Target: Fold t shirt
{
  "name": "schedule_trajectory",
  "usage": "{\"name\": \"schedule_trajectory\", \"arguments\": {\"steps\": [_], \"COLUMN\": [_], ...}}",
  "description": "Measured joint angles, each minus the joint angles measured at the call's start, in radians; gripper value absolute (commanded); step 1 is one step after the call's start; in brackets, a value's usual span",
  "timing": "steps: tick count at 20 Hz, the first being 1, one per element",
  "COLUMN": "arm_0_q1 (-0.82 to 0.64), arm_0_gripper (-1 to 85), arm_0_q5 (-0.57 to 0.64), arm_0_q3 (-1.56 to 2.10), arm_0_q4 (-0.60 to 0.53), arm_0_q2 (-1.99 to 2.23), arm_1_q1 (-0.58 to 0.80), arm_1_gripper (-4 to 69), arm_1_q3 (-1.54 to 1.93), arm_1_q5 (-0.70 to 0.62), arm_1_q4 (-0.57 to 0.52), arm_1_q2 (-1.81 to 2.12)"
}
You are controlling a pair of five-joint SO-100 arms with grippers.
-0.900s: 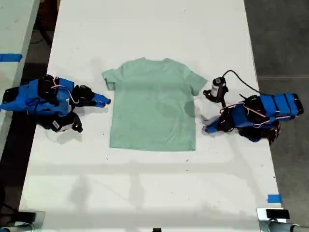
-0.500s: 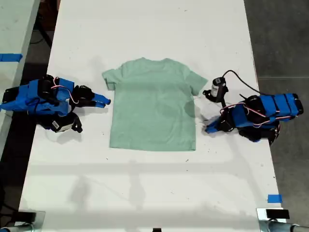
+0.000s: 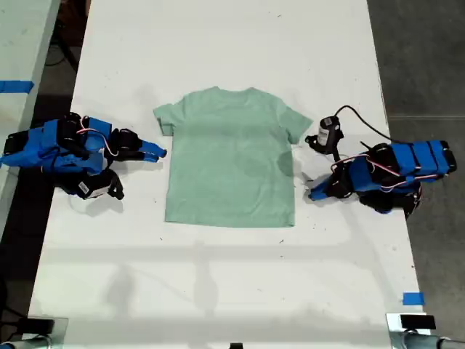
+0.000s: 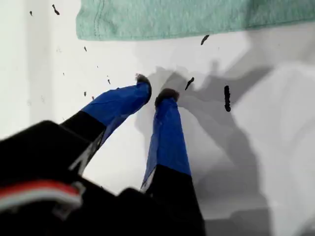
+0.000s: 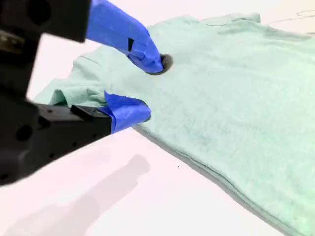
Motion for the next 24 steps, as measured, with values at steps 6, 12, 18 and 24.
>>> {"name": "schedule_trajectory", "arguments": {"steps": [6, 12, 18, 24], "arm_0_q1": [0.0, 0.0, 0.0, 0.0], "arm_0_gripper": [12.0, 12.0, 12.0, 12.0], "arm_0_q5": [0.0, 0.0, 0.0, 0.0], "arm_0_q3": [0.0, 0.0, 0.0, 0.0], "arm_0_q4": [0.0, 0.0, 0.0, 0.0], "arm_0_q2": [0.0, 0.0, 0.0, 0.0], "arm_1_q1": [-0.005, 0.0, 0.011, 0.061], "arm_1_gripper": [6.0, 5.1, 1.5, 5.7], "arm_1_q3": [0.0, 0.0, 0.0, -0.058], "arm_1_q5": [0.215, 0.459, 0.518, 0.643], "arm_1_q4": [0.0, -0.002, -0.002, -0.118], "arm_1_q2": [0.0, 0.005, 0.005, -0.04]}}
